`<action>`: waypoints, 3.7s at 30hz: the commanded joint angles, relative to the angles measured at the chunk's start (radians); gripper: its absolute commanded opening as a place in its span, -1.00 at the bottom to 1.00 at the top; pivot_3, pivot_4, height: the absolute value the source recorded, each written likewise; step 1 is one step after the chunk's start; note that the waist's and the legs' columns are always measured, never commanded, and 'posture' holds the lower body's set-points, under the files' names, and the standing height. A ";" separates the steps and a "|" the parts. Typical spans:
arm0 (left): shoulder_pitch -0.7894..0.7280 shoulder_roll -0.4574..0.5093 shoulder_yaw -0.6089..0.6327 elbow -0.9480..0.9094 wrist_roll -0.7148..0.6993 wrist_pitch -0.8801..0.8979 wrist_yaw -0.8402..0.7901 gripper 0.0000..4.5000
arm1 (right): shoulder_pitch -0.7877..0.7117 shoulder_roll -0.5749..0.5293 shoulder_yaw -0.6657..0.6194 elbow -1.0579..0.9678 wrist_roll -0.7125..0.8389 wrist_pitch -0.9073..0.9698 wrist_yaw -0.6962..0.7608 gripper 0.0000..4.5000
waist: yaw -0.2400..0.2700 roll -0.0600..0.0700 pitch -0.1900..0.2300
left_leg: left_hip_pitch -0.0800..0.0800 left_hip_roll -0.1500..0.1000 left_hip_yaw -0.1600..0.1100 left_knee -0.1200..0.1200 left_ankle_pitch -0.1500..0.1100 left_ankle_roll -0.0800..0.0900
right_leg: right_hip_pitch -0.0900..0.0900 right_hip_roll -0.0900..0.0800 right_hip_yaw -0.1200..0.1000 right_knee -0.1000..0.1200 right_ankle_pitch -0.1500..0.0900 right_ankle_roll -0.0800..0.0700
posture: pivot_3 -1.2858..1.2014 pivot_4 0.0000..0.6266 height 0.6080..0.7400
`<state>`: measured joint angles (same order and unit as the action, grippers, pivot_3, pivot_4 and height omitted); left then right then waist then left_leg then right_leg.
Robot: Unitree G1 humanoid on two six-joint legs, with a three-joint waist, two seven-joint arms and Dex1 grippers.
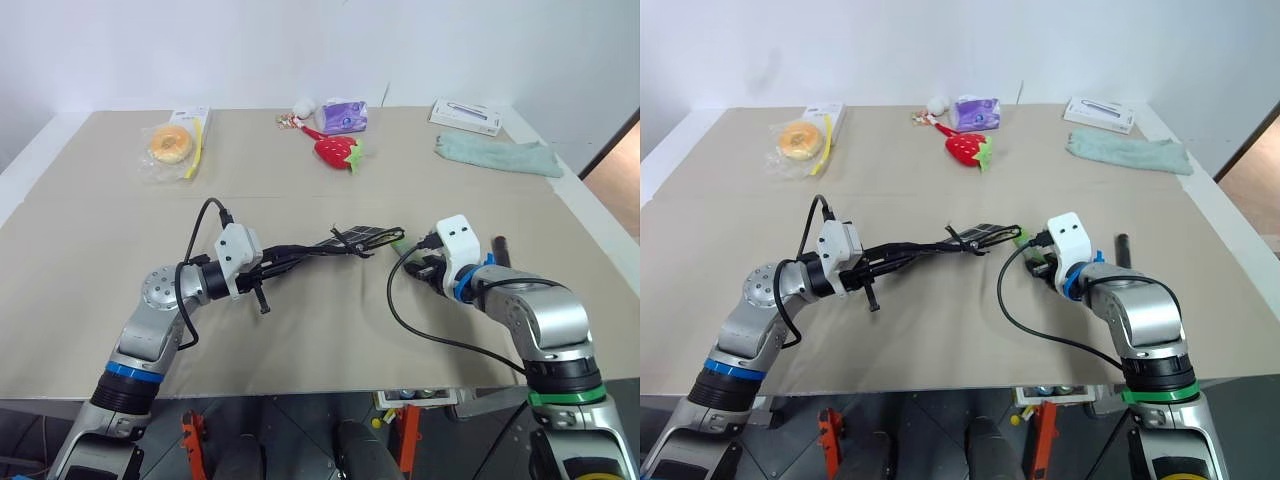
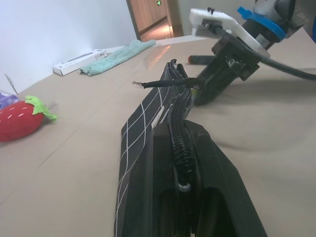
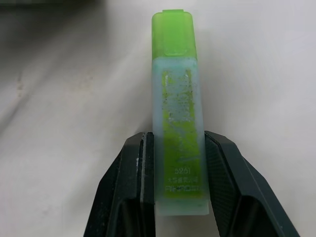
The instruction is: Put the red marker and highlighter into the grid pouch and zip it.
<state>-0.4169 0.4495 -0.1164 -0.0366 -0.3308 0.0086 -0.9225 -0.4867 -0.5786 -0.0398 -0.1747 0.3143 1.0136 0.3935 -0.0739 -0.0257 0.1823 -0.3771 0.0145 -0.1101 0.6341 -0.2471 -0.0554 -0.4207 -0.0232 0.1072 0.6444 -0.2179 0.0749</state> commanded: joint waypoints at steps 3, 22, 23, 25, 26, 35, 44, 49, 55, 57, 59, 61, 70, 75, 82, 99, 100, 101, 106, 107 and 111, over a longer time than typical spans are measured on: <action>-0.020 -0.003 0.013 -0.029 0.005 -0.014 0.001 -1.00 | 0.044 -0.162 -0.075 -0.067 -0.025 -0.375 0.215 -0.54 | 0.004 0.001 0.001 | 0.000 0.000 0.000 0.000 0.000 0.000 | 0.000 0.000 0.000 0.000 -0.001 0.001 | 0.03 -0.52 1.00; 0.000 -0.009 0.007 -0.010 0.020 -0.035 -0.013 -1.00 | 0.143 -0.491 -0.075 -0.156 -0.056 -0.567 0.594 -0.54 | 0.001 0.002 0.001 | 0.001 0.000 0.001 0.001 0.000 0.000 | 0.001 -0.001 0.000 -0.001 0.000 0.001 | 0.03 -0.52 1.00; 0.002 -0.009 0.006 -0.012 0.020 -0.034 -0.013 -1.00 | 0.146 -0.492 -0.077 -0.166 -0.051 -0.551 0.598 -0.54 | 0.002 0.002 0.001 | 0.000 -0.001 0.001 0.001 0.000 0.000 | 0.001 -0.001 0.000 -0.001 0.000 0.001 | 0.03 -0.52 1.00; 0.003 -0.009 0.004 -0.013 0.020 -0.034 -0.015 -1.00 | 0.164 -0.503 -0.072 -0.177 -0.062 -0.536 0.604 -0.54 | 0.002 0.002 0.001 | 0.000 -0.001 0.001 0.001 0.000 0.000 | 0.001 -0.001 0.000 -0.001 0.000 0.001 | 0.03 -0.52 1.00; 0.003 -0.009 0.004 -0.014 0.020 -0.033 -0.015 -1.00 | 0.172 -0.507 -0.071 -0.181 -0.068 -0.532 0.604 -0.54 | 0.003 0.002 0.001 | 0.000 -0.001 0.001 0.001 0.000 0.000 | 0.001 -0.001 0.000 -0.001 0.000 0.001 | 0.03 -0.52 1.00; 0.006 -0.011 0.003 -0.019 0.022 -0.032 -0.011 -1.00 | 0.168 -0.511 -0.040 -0.188 -0.096 -0.517 0.605 -0.54 | 0.003 0.002 0.001 | 0.001 -0.001 0.001 0.001 0.000 0.000 | 0.001 -0.001 0.000 -0.001 0.000 0.001 | 0.03 -0.52 1.00; 0.006 -0.012 0.003 -0.020 0.022 -0.031 -0.010 -1.00 | 0.155 -0.508 -0.032 -0.186 -0.098 -0.516 0.604 -0.54 | 0.003 0.002 0.001 | 0.001 -0.001 0.001 0.001 0.000 0.000 | 0.001 -0.001 0.000 -0.001 0.000 0.001 | 0.03 -0.52 1.00; 0.006 -0.012 0.003 -0.020 0.022 -0.031 -0.010 -1.00 | 0.155 -0.508 -0.032 -0.186 -0.098 -0.516 0.604 -0.54 | 0.003 0.002 0.001 | 0.001 -0.001 0.001 0.001 0.000 0.000 | 0.001 -0.001 0.000 -0.001 0.000 0.001 | 0.03 -0.52 1.00; 0.006 -0.012 0.003 -0.020 0.022 -0.031 -0.010 -1.00 | 0.155 -0.508 -0.032 -0.186 -0.099 -0.516 0.605 -0.54 | 0.003 0.002 0.001 | 0.001 -0.001 0.001 0.001 0.000 0.000 | 0.001 -0.001 0.000 -0.001 0.000 0.001 | 0.03 -0.52 1.00; 0.006 -0.012 0.003 -0.020 0.022 -0.031 -0.010 -1.00 | 0.155 -0.508 -0.032 -0.186 -0.099 -0.516 0.605 -0.54 | 0.003 0.002 0.001 | 0.001 -0.001 0.001 0.001 0.000 0.000 | 0.001 -0.001 0.000 -0.001 0.000 0.001 | 0.03 -0.52 1.00; 0.006 -0.012 0.003 -0.020 0.022 -0.031 -0.010 -1.00 | 0.155 -0.508 -0.032 -0.186 -0.099 -0.516 0.605 -0.54 | 0.003 0.002 0.001 | 0.001 -0.001 0.001 0.001 0.000 0.000 | 0.001 -0.001 0.000 -0.001 0.000 0.001 | 0.03 -0.52 1.00; 0.006 -0.005 -0.008 -0.011 0.036 -0.046 -0.022 -1.00 | 0.125 -0.496 -0.015 -0.197 -0.085 -0.464 0.597 -0.54 | 0.003 0.002 0.001 | 0.001 -0.001 0.001 0.001 0.000 0.000 | 0.001 -0.001 0.000 -0.001 0.000 0.001 | 0.03 -0.52 1.00; 0.000 -0.001 -0.038 0.020 0.087 -0.114 -0.056 -1.00 | 0.048 -0.489 0.048 -0.229 -0.071 -0.321 0.586 -0.54 | 0.006 0.002 0.001 | 0.001 -0.001 0.001 0.001 0.000 0.000 | 0.001 -0.001 0.000 -0.001 0.001 0.000 | 0.03 -0.52 1.00; -0.003 -0.016 -0.032 0.023 0.081 -0.109 -0.045 -1.00 | 0.061 -0.505 0.065 -0.226 -0.081 -0.315 0.596 -0.54 | 0.008 0.002 0.001 | 0.001 -0.001 0.001 0.001 0.000 0.000 | 0.001 -0.001 0.000 0.000 0.001 0.001 | 0.03 -0.52 1.00; -0.008 -0.019 -0.028 0.027 0.085 -0.106 -0.037 -1.00 | 0.075 -0.513 0.027 -0.229 -0.052 -0.322 0.613 -0.54 | 0.008 0.002 0.001 | 0.001 0.000 0.001 0.001 0.000 0.000 | 0.001 -0.001 0.000 0.000 0.001 0.001 | 0.03 -0.52 1.00; -0.006 -0.024 -0.016 0.031 0.070 -0.097 -0.029 -1.00 | 0.112 -0.534 0.004 -0.241 -0.022 -0.306 0.626 -0.54 | 0.009 0.002 0.001 | 0.001 0.000 0.001 0.001 0.000 0.000 | 0.001 -0.001 0.000 0.000 0.001 0.001 | 0.03 -0.52 1.00; -0.007 -0.023 -0.017 0.031 0.072 -0.099 -0.029 -1.00 | 0.109 -0.532 0.006 -0.239 -0.023 -0.305 0.624 -0.54 | 0.009 0.002 0.001 | 0.001 0.000 0.001 0.001 0.000 0.000 | 0.001 -0.001 0.000 0.000 0.001 0.001 | 0.03 -0.52 1.00; -0.008 -0.022 -0.018 0.032 0.075 -0.101 -0.030 -1.00 | 0.107 -0.533 0.010 -0.238 -0.024 -0.304 0.625 -0.54 | 0.009 0.002 0.001 | 0.001 -0.001 0.001 0.001 0.000 0.000 | 0.001 -0.001 0.000 0.000 0.001 0.001 | 0.03 -0.52 1.00; -0.008 -0.019 -0.021 0.029 0.081 -0.104 -0.033 -1.00 | 0.102 -0.531 0.044 -0.216 -0.054 -0.318 0.618 -0.54 | 0.009 0.002 0.001 | 0.001 0.000 0.001 0.002 0.000 0.000 | 0.001 -0.001 0.000 0.000 0.001 0.001 | 0.03 -0.52 1.00; -0.007 -0.018 -0.020 0.028 0.080 -0.103 -0.032 -1.00 | 0.099 -0.528 0.051 -0.209 -0.062 -0.323 0.616 -0.54 | 0.009 0.002 0.001 | 0.001 0.000 0.001 0.001 0.000 0.000 | 0.001 -0.001 0.000 0.000 0.001 0.001 | 0.03 -0.52 1.00; -0.010 -0.020 -0.020 0.032 0.081 -0.105 -0.032 -1.00 | 0.084 -0.522 0.082 -0.180 -0.094 -0.340 0.613 -0.54 | 0.010 0.002 0.001 | 0.001 -0.001 0.001 0.002 0.000 0.000 | 0.001 -0.001 0.000 0.000 0.001 0.001 | 0.03 -0.52 1.00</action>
<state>-0.4088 0.4269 -0.1567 0.0146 -0.2437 -0.0830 -0.9590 -0.3737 -1.0962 0.0457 -0.3541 0.2391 0.6935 1.0152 -0.0642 -0.0237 0.1836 -0.3761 0.0139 -0.1092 0.6357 -0.2469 -0.0558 -0.4196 -0.0243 0.1074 0.6440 -0.2168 0.0756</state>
